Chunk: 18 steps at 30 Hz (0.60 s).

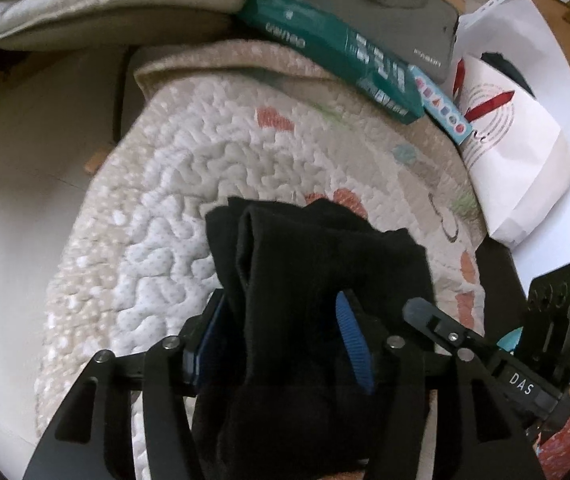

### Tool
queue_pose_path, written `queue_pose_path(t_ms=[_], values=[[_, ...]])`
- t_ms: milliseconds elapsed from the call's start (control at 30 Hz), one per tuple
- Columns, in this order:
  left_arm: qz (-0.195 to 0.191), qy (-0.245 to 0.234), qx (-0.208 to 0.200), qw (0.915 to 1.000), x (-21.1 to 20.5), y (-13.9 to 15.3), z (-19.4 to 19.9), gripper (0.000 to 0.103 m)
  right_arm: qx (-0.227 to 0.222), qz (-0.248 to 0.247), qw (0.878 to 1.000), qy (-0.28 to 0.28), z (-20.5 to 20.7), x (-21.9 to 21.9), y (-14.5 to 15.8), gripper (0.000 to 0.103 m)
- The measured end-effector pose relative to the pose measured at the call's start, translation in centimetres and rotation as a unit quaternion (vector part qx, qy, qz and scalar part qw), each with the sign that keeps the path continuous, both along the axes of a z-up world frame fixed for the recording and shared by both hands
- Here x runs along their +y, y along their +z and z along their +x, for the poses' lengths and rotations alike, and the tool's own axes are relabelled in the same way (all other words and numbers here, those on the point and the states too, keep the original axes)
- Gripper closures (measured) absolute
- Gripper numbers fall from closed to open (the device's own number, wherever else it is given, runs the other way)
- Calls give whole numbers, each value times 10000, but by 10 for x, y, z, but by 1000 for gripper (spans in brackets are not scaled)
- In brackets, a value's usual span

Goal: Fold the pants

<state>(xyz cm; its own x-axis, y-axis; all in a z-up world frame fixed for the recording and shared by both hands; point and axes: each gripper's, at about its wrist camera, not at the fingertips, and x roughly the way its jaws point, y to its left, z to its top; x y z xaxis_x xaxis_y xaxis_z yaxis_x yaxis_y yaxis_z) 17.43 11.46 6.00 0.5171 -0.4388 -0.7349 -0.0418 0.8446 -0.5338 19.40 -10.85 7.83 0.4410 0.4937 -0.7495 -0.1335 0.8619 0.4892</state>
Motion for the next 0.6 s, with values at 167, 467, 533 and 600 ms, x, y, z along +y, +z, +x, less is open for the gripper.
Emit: queue_pose_path(t_ms=[167,467,533,600], values=[[629,136,-450,9969,11,38,-39,47,-248,-423,9988,-51,-41,-16,33,40],[1508,391,-831,9843,7,71,-141,43,-245,-610,9978,8,-140,-16,48,39],[1511,471,-769,9844,4,70,-161,42,-211,-563,9982,24,-160,-11,44,39],[1561,542,-710,9837,0,68,-176,42,-225,-611,9979,48,-177,-6,40,39]])
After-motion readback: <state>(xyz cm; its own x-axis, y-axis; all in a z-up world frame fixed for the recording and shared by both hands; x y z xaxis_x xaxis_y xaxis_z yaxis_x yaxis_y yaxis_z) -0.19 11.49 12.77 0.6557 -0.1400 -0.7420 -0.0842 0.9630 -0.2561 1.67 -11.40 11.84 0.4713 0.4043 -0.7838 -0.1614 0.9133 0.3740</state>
